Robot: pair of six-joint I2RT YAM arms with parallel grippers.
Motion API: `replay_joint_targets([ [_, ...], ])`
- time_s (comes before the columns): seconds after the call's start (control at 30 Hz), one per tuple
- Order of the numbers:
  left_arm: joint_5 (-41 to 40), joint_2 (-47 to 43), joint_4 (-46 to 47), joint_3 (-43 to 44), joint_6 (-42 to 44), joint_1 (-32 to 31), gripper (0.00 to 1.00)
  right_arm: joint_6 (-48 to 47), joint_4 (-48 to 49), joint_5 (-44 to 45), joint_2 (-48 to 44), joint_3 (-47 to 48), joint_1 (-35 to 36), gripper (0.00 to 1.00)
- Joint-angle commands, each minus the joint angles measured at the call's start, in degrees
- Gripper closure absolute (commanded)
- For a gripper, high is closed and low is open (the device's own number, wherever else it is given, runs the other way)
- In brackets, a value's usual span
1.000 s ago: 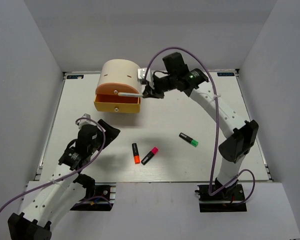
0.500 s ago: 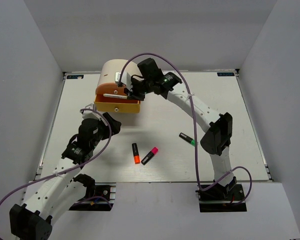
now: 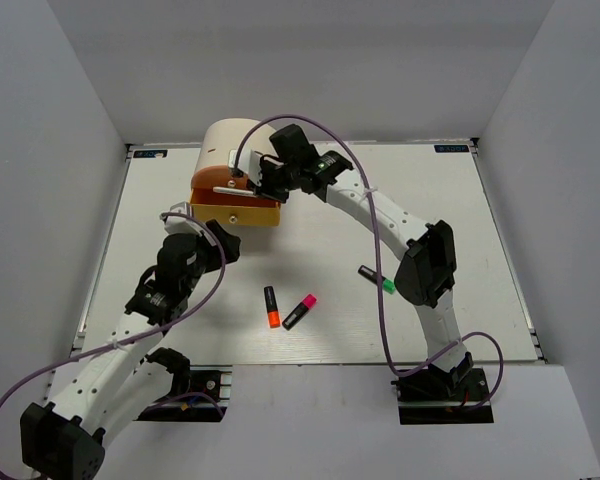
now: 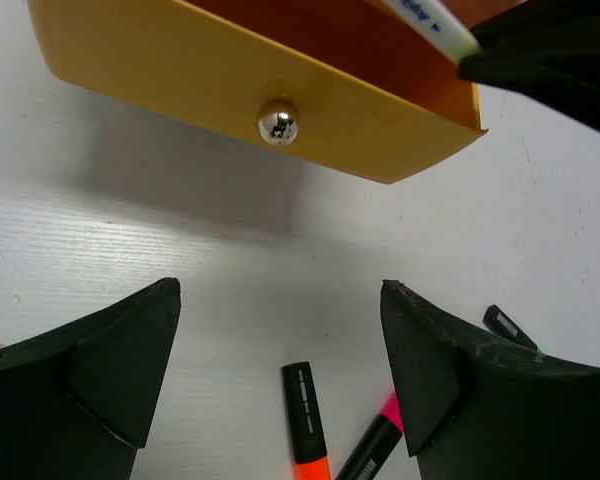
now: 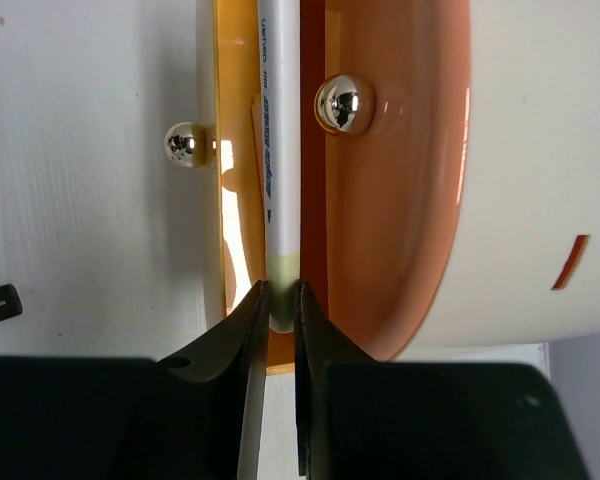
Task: Sort the stationery into containers
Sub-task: Pick up the pen from the center of the board, then place the pen in the drawer.
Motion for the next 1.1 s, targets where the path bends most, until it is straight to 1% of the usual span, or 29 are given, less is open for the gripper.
replay_joint_targets([
  [0.0,-1.7,0.7,3.8,1.9,2.2,-0.2,0.09,-0.9,2.1,1.7,-0.1,-0.8,0.3,1.00],
  [0.17,-1.7,2.7,5.7,1.9,3.4,-0.2,0.09,-2.0,2.3,2.4,0.2,-2.0,0.3,1.00],
  [0.2,-1.7,3.2,5.7,1.9,3.9,-0.2,0.09,-2.1,2.3,2.5,0.3,-2.1,0.5,0.89],
  [0.27,-1.7,5.0,7.6,2.4,4.6,-0.2,0.09,-2.4,2.1,2.6,0.5,-2.1,0.4,0.79],
  [0.3,-1.7,5.5,8.2,2.4,5.2,-0.2,0.09,-2.5,2.1,2.7,0.5,-2.3,0.5,0.73],
  [0.47,-2.3,8.8,12.7,3.0,7.0,-0.2,0.11,-2.2,1.3,1.7,-0.2,-2.1,0.7,0.62],
  [0.6,-2.3,11.1,14.9,3.0,8.2,-0.2,0.14,-1.2,0.7,0.6,-2.2,-2.2,0.7,0.61],
  [0.77,-2.3,14.9,17.8,4.0,10.2,-0.2,0.15,2.7,0.0,-2.0,-7.4,-2.6,-0.6,0.68],
  [0.9,-2.3,18.8,19.0,5.2,11.2,-0.2,0.15,5.2,0.9,-2.6,-13.6,-8.4,-2.8,0.69],
  [0.97,-1.7,19.9,19.9,5.2,11.2,-0.2,0.15,6.6,2.8,-2.4,-16.3,-13.0,-4.3,0.69],
  [1.03,-1.7,21.4,21.3,5.7,11.2,-0.2,0.15,8.2,5.4,-1.4,-19.0,-15.4,-6.9,0.69],
  [1.07,-1.7,21.4,22.0,5.7,11.2,-0.2,0.15,9.4,6.4,-0.9,-21.4,-18.8,-7.4,0.69],
])
